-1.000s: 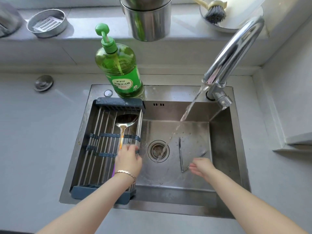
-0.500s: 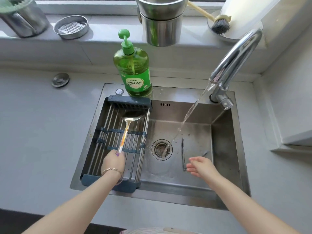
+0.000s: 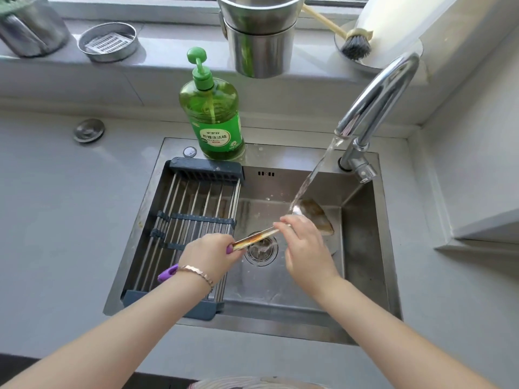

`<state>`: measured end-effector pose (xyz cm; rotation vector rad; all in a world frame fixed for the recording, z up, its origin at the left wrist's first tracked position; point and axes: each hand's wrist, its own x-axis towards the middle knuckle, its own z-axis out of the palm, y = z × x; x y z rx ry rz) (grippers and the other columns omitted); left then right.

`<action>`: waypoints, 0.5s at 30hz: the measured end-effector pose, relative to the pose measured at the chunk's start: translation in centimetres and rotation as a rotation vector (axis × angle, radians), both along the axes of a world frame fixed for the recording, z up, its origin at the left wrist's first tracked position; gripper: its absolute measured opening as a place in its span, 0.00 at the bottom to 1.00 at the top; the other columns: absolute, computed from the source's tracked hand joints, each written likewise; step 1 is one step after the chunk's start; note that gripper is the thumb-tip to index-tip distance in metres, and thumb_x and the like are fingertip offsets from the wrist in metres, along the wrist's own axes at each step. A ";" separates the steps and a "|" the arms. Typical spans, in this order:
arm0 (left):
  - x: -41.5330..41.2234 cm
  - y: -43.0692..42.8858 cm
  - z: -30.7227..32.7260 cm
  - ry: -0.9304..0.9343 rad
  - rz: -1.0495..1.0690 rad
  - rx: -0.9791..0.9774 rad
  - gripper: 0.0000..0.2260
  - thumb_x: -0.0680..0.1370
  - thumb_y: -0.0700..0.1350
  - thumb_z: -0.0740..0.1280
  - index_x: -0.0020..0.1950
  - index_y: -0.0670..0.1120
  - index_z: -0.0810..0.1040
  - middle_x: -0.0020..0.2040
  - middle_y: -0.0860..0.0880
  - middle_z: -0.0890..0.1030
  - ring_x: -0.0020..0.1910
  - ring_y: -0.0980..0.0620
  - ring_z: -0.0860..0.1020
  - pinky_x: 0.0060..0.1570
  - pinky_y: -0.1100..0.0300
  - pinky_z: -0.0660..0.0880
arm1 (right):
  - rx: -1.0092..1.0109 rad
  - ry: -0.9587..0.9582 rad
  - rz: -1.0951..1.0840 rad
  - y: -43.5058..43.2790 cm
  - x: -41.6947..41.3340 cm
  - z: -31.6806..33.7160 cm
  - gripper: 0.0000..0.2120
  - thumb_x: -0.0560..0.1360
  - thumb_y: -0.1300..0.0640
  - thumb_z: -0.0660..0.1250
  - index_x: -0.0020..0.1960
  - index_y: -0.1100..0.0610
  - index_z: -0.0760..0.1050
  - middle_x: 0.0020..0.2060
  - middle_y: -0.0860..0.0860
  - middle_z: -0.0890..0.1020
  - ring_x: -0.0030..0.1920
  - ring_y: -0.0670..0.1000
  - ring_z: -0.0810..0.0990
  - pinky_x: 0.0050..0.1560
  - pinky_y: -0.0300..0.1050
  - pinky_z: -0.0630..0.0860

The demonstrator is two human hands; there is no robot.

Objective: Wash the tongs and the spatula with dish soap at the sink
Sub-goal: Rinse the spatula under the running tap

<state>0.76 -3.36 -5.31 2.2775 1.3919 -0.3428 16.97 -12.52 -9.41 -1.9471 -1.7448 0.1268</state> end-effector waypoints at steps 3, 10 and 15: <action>1.6 0.0 0.3 -0.014 -0.024 -0.007 0.15 0.77 0.56 0.61 0.42 0.46 0.77 0.34 0.51 0.74 0.37 0.49 0.76 0.41 0.58 0.76 | -0.009 -0.029 0.083 0.3 -0.6 -0.3 0.19 0.67 0.65 0.52 0.48 0.63 0.79 0.45 0.57 0.79 0.48 0.54 0.70 0.55 0.48 0.68; 2.4 -0.2 1.0 -0.034 -0.003 0.042 0.13 0.77 0.56 0.60 0.39 0.49 0.73 0.30 0.53 0.70 0.34 0.51 0.73 0.37 0.60 0.73 | 0.057 -0.025 -0.086 0.7 2.0 -0.2 0.20 0.67 0.65 0.53 0.49 0.62 0.81 0.45 0.57 0.80 0.50 0.53 0.70 0.53 0.49 0.69; 2.9 -0.2 1.4 -0.031 0.020 0.038 0.14 0.78 0.53 0.60 0.34 0.49 0.70 0.30 0.53 0.70 0.35 0.49 0.74 0.36 0.60 0.71 | 0.115 -0.075 0.188 0.6 -1.0 -0.2 0.20 0.66 0.67 0.54 0.51 0.65 0.80 0.47 0.58 0.81 0.50 0.55 0.70 0.59 0.51 0.67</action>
